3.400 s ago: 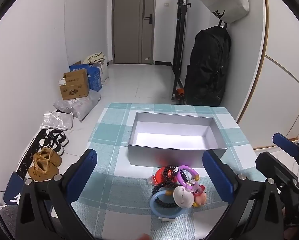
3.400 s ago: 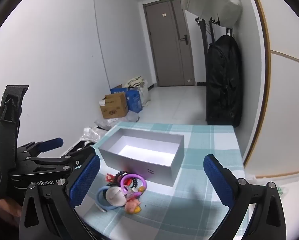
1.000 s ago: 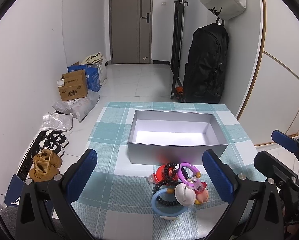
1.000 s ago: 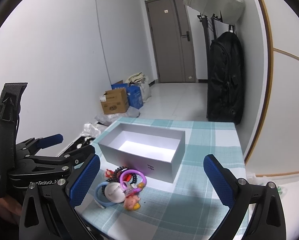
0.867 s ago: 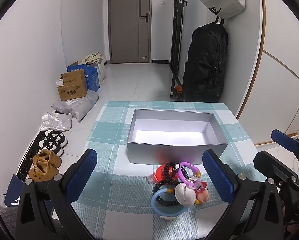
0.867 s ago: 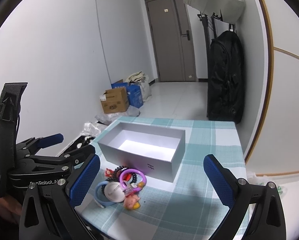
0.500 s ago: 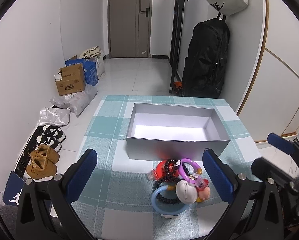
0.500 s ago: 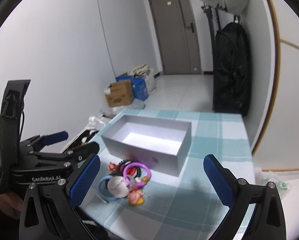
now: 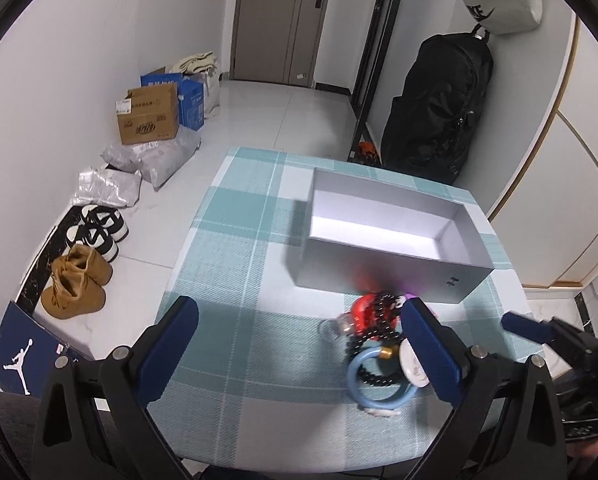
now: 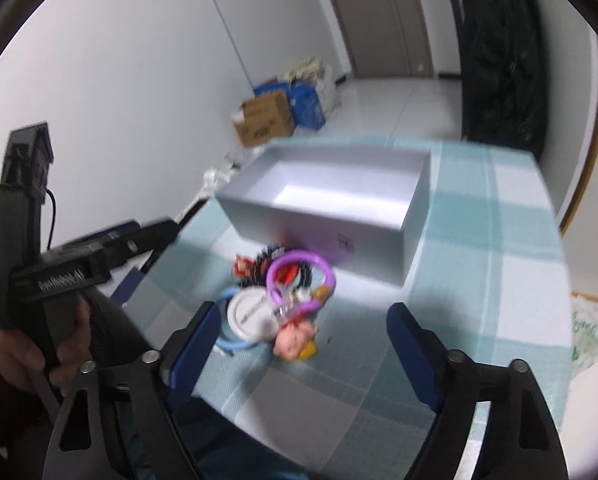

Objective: Organize jewelry
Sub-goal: 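Reach the left tool toward the blue bangle while the right tool approaches the pink pig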

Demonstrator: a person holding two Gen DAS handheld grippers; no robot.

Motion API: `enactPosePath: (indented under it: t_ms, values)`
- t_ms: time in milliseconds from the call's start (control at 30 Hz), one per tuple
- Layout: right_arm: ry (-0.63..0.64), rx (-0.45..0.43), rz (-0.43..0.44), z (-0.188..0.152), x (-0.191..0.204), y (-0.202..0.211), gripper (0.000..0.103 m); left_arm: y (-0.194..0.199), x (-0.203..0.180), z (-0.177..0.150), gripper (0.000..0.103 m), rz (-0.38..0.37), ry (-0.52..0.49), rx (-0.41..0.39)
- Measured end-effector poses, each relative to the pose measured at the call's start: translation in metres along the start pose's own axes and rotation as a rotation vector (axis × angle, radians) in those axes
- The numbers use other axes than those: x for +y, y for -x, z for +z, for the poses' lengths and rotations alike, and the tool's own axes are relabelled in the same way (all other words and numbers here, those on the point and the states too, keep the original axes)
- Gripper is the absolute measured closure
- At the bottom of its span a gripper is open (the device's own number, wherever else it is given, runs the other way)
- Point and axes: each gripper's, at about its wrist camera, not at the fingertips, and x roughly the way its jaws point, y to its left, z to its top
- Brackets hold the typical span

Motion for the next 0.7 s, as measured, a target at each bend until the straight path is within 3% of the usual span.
enactPosePath:
  t_ms: [67, 300, 400, 533, 633, 700]
  values:
    - [0.005, 0.042, 0.009, -0.003, -0.001, -0.009, 0.03, -0.003, 0.006, 0.0, 0.004, -0.006, 0.012, 0.017]
    - [0.05, 0.122, 0.004, -0.009, 0.005, -0.03, 0.039, -0.01, 0.012, -0.006, 0.004, -0.038, 0.015, 0.08]
    - [0.061, 0.155, 0.006, -0.011, 0.006, -0.039, 0.05, -0.01, 0.014, -0.007, 0.004, -0.046, 0.011, 0.091]
    - [0.074, 0.161, -0.004, -0.01, 0.005, -0.043, 0.057, -0.012, 0.013, -0.01, 0.004, -0.052, -0.005, 0.107]
    - [0.06, 0.163, -0.001, -0.01, 0.003, -0.044, 0.075, -0.013, 0.012, -0.012, 0.004, -0.055, -0.023, 0.12]
    - [0.035, 0.167, 0.02, -0.01, 0.0, -0.043, 0.075, -0.014, 0.012, -0.014, 0.004, -0.053, -0.031, 0.128]
